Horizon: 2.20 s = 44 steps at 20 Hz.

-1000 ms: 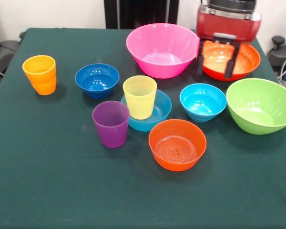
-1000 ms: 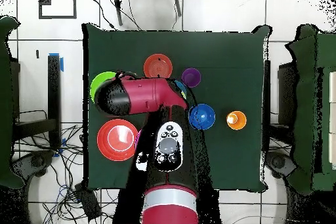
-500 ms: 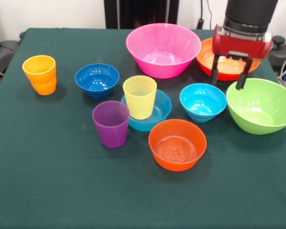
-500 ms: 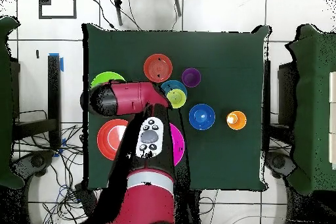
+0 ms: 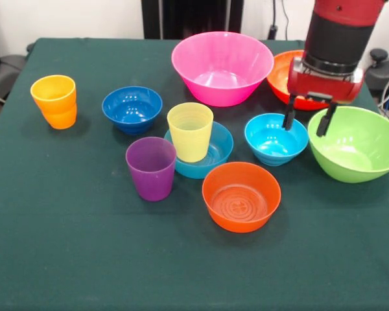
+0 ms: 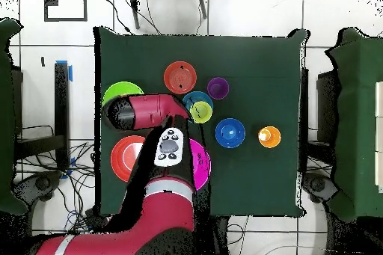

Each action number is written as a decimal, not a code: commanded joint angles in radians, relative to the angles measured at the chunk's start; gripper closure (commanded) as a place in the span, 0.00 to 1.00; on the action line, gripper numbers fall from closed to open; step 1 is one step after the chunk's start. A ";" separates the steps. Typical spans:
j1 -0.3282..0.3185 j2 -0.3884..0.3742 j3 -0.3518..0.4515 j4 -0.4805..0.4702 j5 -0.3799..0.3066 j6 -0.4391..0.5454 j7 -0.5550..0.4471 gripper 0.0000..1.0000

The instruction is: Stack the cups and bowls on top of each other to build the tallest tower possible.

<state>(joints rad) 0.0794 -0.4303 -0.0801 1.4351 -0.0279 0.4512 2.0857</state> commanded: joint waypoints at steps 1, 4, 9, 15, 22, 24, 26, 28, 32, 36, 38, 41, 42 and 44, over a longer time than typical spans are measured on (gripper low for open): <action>-0.028 0.089 0.058 -0.074 -0.011 0.044 0.046 0.00; -0.038 0.094 0.064 -0.079 -0.014 0.037 0.037 0.00; -0.047 0.084 0.066 -0.078 -0.019 0.036 0.028 0.00; -0.037 0.085 0.056 -0.087 -0.019 0.044 0.037 0.00; -0.023 0.084 0.034 -0.087 -0.017 0.032 0.064 0.00; -0.016 0.078 0.021 -0.089 -0.018 0.035 0.073 0.00; -0.021 0.056 0.020 -0.074 -0.007 0.048 0.079 0.00; -0.026 0.032 0.020 -0.056 0.008 0.059 0.093 0.00; -0.036 -0.035 0.015 -0.027 0.027 0.122 0.092 0.00; 0.046 -0.016 -0.119 -0.038 0.070 0.128 0.274 0.00; 0.092 0.024 -0.196 -0.057 0.091 0.120 0.352 0.00; 0.121 0.058 -0.253 -0.054 0.153 0.128 0.430 0.00; 0.128 0.067 -0.261 -0.049 0.171 0.132 0.444 0.00; 0.148 0.084 -0.293 -0.051 0.196 0.140 0.471 0.00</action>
<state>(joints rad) 0.1821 -0.4230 -0.3189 1.3862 0.0936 0.4768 2.2193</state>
